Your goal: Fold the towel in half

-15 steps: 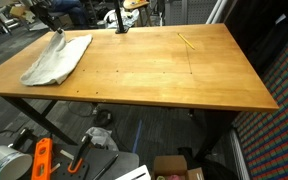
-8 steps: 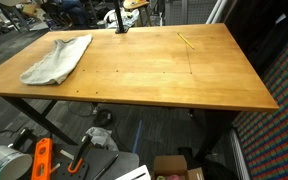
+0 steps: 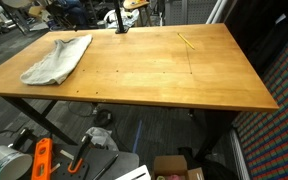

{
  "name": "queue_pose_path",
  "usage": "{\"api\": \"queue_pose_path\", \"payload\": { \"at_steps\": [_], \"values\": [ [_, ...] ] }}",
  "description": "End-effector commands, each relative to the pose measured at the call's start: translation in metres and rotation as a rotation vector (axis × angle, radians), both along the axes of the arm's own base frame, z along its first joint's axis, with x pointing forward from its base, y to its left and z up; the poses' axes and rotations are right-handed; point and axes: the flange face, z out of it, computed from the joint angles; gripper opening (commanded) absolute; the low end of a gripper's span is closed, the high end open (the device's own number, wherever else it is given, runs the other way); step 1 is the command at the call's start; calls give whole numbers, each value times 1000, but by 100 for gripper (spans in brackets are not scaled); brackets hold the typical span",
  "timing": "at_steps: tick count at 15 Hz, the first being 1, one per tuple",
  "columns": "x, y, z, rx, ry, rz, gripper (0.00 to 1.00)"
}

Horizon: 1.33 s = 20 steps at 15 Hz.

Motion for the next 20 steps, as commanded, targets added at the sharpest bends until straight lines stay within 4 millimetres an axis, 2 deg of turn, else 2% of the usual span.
{"api": "queue_pose_path", "payload": {
  "at_steps": [1, 7, 14, 15, 16, 20],
  "values": [
    [16, -20, 0, -19, 23, -17, 100],
    [28, -57, -12, -42, 69, -60, 100],
    [35, -67, -44, -58, 97, -87, 100],
    [36, -68, -47, -58, 104, -87, 75],
    [36, -68, -49, -58, 113, -88, 74],
    [40, -71, -46, -52, 119, -101, 42]
  ]
}}
